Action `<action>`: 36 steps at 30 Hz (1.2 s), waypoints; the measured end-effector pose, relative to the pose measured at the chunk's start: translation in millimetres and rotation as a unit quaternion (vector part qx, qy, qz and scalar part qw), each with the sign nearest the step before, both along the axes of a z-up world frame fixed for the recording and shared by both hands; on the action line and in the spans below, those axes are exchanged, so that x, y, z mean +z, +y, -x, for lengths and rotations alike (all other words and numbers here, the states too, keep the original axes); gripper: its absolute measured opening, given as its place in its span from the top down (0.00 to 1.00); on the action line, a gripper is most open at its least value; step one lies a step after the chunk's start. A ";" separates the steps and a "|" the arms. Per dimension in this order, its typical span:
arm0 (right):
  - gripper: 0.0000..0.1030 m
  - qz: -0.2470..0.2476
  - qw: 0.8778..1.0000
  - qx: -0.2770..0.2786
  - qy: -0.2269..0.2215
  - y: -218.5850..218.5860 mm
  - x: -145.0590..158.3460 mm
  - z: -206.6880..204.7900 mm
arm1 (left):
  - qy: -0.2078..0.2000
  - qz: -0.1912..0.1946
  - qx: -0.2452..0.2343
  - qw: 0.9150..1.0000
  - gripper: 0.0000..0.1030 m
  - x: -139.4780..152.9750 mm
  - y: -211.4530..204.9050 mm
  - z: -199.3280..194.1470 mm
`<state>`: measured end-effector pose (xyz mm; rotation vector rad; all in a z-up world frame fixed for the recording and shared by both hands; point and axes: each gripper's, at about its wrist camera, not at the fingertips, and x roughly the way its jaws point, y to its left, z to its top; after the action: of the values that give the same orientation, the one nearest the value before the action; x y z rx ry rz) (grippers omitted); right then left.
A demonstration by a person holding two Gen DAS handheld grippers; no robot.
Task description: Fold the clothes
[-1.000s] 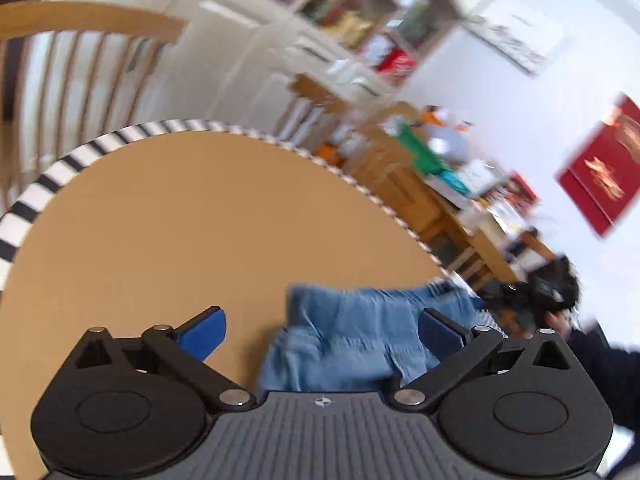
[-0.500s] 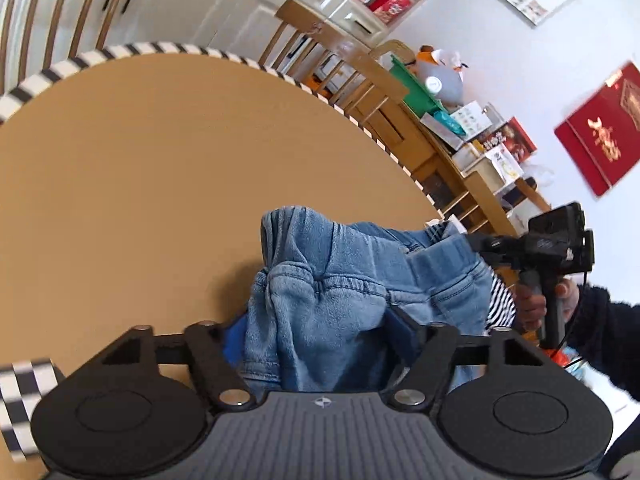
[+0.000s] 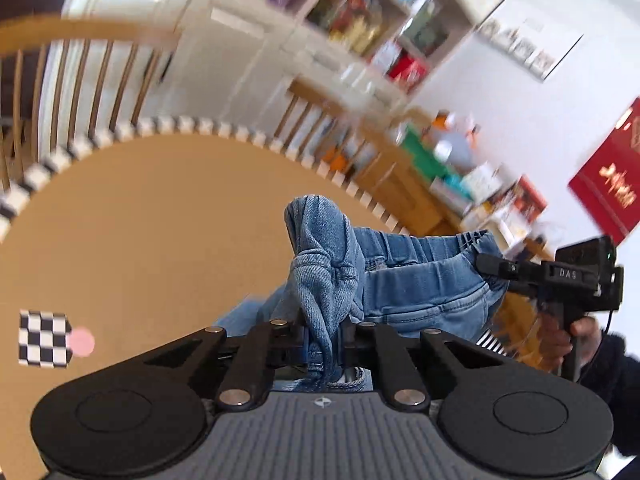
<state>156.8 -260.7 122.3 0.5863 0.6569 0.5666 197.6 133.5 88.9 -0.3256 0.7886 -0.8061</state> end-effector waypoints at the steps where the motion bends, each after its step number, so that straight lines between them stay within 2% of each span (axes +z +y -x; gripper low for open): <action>1: 0.83 -0.002 1.000 -0.001 -0.024 -3.8 19.7 6.2 | -0.017 0.009 0.005 1.000 0.89 17.6 -0.6 7.8; 4: 0.83 -0.018 0.996 0.004 -0.090 -23.5 85.1 25.4 | -0.081 0.034 0.014 0.996 0.88 84.0 -4.9 27.4; 6: 0.83 0.013 0.990 0.001 -0.144 -33.0 132.9 24.0 | -0.117 0.035 0.017 0.992 0.88 127.4 -13.7 23.2; 8: 0.83 0.057 0.981 -0.016 -0.183 -41.2 169.6 7.7 | -0.132 0.031 0.027 0.990 0.87 157.9 -33.4 -5.3; 11: 0.83 0.121 0.972 -0.058 -0.191 -51.2 184.6 -47.6 | -0.128 0.000 0.034 0.991 0.85 168.6 -79.1 -89.5; 14: 0.83 0.184 0.966 -0.107 -0.145 -57.5 153.7 -131.0 | -0.114 -0.053 0.025 0.992 0.85 133.8 -127.2 -195.0; 17: 0.83 0.213 0.962 -0.154 -0.077 -70.6 90.0 -220.9 | -0.091 -0.086 0.029 0.992 0.85 70.6 -172.7 -293.7; 20: 0.83 0.224 0.952 -0.206 -0.022 -79.5 20.5 -299.2 | -0.076 -0.105 0.047 0.990 0.85 11.2 -204.5 -356.6; 21: 0.83 0.224 0.948 -0.223 -0.019 -78.9 -2.2 -319.5 | -0.070 -0.119 0.051 0.989 0.82 -9.5 -215.9 -373.0; 23: 0.74 0.229 0.940 -0.253 0.011 -84.1 -43.4 -349.0 | -0.069 -0.170 0.064 0.981 0.66 -47.7 -230.8 -390.0; 24: 0.68 0.245 0.931 -0.269 0.033 -85.9 -62.8 -360.2 | -0.069 -0.198 0.071 0.975 0.56 -66.6 -237.8 -397.7; 25: 0.63 0.270 0.917 -0.290 0.046 -88.2 -78.3 -363.4 | -0.074 -0.224 0.079 0.969 0.49 -83.0 -237.9 -401.8; 26: 0.55 0.291 0.905 -0.305 0.048 -92.0 -89.0 -360.0 | -0.081 -0.240 0.084 0.964 0.48 -93.6 -236.8 -405.5; 27: 0.52 0.303 0.898 -0.315 0.042 -95.2 -96.8 -356.5 | -0.090 -0.242 0.087 0.962 0.47 -100.3 -231.0 -406.0; 28: 0.51 0.312 0.893 -0.324 0.028 -98.5 -100.2 -351.6 | -0.094 -0.228 0.094 0.965 0.46 -103.4 -220.3 -404.3; 29: 0.51 0.316 0.889 -0.330 0.013 -100.4 -100.7 -344.2 | -0.084 -0.199 0.097 0.972 0.45 -104.7 -206.8 -399.2; 30: 0.51 0.310 0.893 -0.326 0.006 -102.2 -100.2 -335.6 | -0.070 -0.167 0.100 0.978 0.42 -105.8 -192.8 -393.3; 32: 0.54 0.284 0.922 -0.262 0.025 -97.6 -97.5 -310.9 | -0.013 -0.146 0.044 0.988 0.43 -117.2 -178.9 -377.4; 33: 0.57 0.288 0.927 -0.235 0.040 -89.5 -105.8 -303.1 | 0.016 -0.138 0.013 0.990 0.46 -123.4 -172.8 -369.2; 35: 0.59 0.297 0.935 -0.183 0.071 -72.5 -124.7 -288.6 | 0.033 -0.161 -0.034 0.986 0.48 -137.5 -172.5 -346.4; 36: 0.61 0.316 0.930 -0.167 0.083 -64.0 -136.7 -284.8 | 0.032 -0.180 -0.052 0.982 0.48 -145.7 -175.3 -336.4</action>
<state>441.6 -324.7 -14.4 0.1270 0.8283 -0.0316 534.1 -41.7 -56.8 0.0132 1.0002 -0.7361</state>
